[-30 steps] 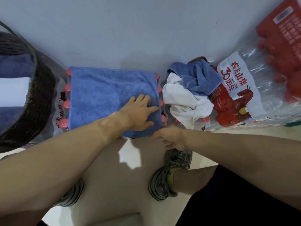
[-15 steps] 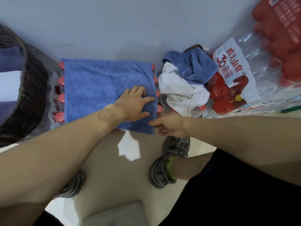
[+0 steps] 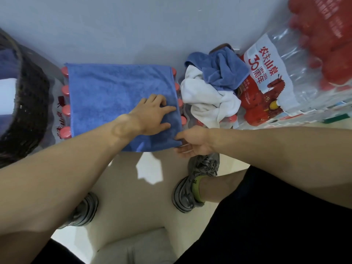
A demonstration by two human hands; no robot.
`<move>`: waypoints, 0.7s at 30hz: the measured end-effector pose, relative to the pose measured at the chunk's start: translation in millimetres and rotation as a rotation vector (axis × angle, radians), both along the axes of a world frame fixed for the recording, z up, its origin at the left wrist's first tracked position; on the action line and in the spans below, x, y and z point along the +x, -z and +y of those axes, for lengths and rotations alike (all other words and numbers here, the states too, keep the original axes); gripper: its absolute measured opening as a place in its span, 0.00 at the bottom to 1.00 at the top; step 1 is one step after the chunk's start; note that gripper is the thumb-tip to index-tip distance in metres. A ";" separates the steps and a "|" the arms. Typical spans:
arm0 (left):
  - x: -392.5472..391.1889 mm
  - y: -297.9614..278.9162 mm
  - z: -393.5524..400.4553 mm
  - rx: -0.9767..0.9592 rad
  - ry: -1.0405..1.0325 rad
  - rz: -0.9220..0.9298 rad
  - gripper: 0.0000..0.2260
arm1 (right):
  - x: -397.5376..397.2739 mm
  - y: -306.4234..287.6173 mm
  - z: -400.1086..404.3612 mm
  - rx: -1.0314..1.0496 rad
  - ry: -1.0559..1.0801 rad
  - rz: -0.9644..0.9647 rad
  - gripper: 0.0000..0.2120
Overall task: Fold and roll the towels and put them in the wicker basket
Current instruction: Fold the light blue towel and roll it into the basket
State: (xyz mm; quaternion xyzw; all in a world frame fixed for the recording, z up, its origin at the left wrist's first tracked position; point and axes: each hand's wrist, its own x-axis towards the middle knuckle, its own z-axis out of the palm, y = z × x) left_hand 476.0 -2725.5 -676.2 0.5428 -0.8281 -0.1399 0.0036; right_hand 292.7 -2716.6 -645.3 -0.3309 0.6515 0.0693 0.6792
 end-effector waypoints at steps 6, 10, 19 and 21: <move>-1.7 -27.5 3.4 0.289 -0.049 0.058 0.24 | 7.6 -13.7 -4.9 -0.102 -0.047 0.135 0.05; 15.6 -70.4 0.4 0.327 -0.143 0.187 0.08 | 23.1 -35.0 -23.7 -0.461 -0.246 0.135 0.06; 40.6 -111.8 12.3 0.502 -0.369 0.480 0.18 | 50.2 -91.4 -71.6 -0.254 -0.205 -0.282 0.05; 38.9 -111.3 6.3 0.429 -0.400 0.519 0.12 | 50.1 -99.3 -81.9 -0.195 -0.142 -0.326 0.03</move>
